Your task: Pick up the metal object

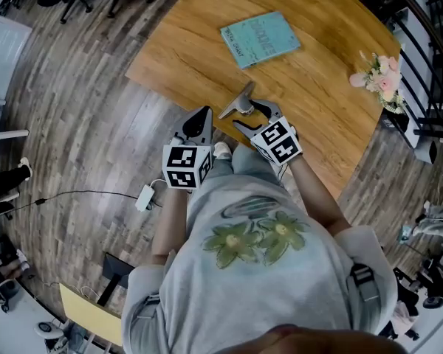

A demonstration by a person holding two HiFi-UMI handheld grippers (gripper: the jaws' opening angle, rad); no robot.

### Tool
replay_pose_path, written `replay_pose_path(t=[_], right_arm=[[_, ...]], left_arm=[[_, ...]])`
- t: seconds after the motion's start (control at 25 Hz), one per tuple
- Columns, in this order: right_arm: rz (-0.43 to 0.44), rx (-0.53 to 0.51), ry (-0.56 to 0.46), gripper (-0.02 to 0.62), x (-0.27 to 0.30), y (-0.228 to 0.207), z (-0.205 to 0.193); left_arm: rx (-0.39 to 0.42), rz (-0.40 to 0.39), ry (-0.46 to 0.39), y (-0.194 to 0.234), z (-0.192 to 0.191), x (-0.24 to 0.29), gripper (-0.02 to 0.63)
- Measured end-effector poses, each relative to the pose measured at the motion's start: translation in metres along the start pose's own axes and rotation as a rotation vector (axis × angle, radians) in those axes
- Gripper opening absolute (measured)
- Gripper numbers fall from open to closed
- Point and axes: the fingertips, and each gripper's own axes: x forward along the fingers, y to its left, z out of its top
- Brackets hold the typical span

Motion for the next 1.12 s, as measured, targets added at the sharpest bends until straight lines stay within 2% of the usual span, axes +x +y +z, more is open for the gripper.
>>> replay_pose_path(t=[0.48,0.96,1.12], right_arm=[[0.001,-0.037,0.136,0.290,0.035,-0.015,-0.029],[-0.009,0.009,0.180,0.295,0.060,-0.031,-0.042],[0.003,0.015,0.222,0.296,0.070,-0.034,-0.056]], left_arm=[[-0.026,-0.033,0.047,0.012,-0.014,0.023,0.015],[-0.041,-0.059,0.098,0.013,-0.030,0.037,0.015],[-0.045,-0.067,0.114,0.013,-0.035,0.042,0.015]])
